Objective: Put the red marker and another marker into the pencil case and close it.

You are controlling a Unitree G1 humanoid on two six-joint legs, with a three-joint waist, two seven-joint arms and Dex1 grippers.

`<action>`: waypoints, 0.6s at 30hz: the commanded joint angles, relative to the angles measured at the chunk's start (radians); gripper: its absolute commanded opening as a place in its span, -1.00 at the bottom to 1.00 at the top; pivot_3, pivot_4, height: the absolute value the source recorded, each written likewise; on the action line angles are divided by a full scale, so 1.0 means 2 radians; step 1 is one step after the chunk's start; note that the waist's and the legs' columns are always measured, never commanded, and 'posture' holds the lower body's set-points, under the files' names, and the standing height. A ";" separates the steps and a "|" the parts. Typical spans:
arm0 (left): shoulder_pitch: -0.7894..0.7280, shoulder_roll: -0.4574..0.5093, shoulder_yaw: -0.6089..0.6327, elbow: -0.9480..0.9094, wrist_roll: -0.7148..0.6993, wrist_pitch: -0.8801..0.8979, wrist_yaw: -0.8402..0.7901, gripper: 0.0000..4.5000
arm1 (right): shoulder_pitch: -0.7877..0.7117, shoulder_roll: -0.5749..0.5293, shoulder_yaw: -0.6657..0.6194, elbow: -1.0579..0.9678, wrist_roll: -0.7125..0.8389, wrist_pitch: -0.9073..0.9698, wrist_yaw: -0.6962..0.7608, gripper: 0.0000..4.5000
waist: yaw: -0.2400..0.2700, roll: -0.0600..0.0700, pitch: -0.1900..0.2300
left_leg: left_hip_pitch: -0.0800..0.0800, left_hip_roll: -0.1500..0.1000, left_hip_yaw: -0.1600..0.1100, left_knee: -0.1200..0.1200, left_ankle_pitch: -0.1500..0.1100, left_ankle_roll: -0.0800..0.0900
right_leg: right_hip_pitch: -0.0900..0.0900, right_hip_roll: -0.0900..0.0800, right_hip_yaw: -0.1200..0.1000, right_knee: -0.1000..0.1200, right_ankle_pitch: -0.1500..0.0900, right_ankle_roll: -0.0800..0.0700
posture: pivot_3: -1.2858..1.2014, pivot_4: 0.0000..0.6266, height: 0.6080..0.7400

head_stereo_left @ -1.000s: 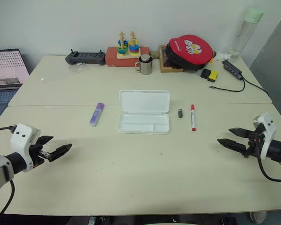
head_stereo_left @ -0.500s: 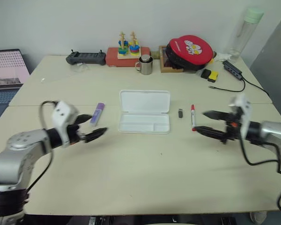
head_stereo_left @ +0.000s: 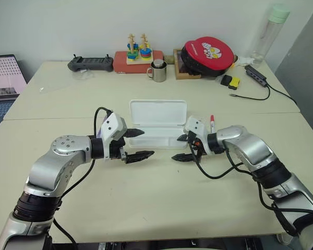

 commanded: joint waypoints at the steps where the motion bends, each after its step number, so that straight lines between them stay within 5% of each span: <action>1: -0.006 -0.002 0.008 -0.006 0.002 -0.013 0.000 1.00 | -0.022 0.010 0.005 0.028 -0.025 -0.011 0.008 0.74 | 0.000 0.000 0.000 | 0.000 0.000 0.000 0.000 0.000 0.000 | 0.000 0.000 0.000 0.000 0.000 0.000 | 0.03 -0.52 1.00; 16: 0.000 -0.004 0.006 -0.003 0.011 -0.028 -0.003 1.00 | -0.029 0.031 0.013 0.046 -0.091 -0.083 0.023 -0.97 | -0.001 0.000 0.000 | 0.000 0.000 0.000 0.000 0.000 0.000 | 0.000 0.000 0.000 0.000 0.000 0.000 | 0.03 -0.52 1.00; 18: 0.000 0.000 0.010 -0.004 0.009 -0.026 -0.005 1.00 | -0.027 0.028 0.015 0.037 -0.100 -0.098 0.028 -0.99 | -0.001 0.000 0.000 | 0.000 0.000 0.000 0.000 0.000 0.000 | -0.001 0.000 0.000 0.000 0.000 0.000 | 0.03 -0.52 1.00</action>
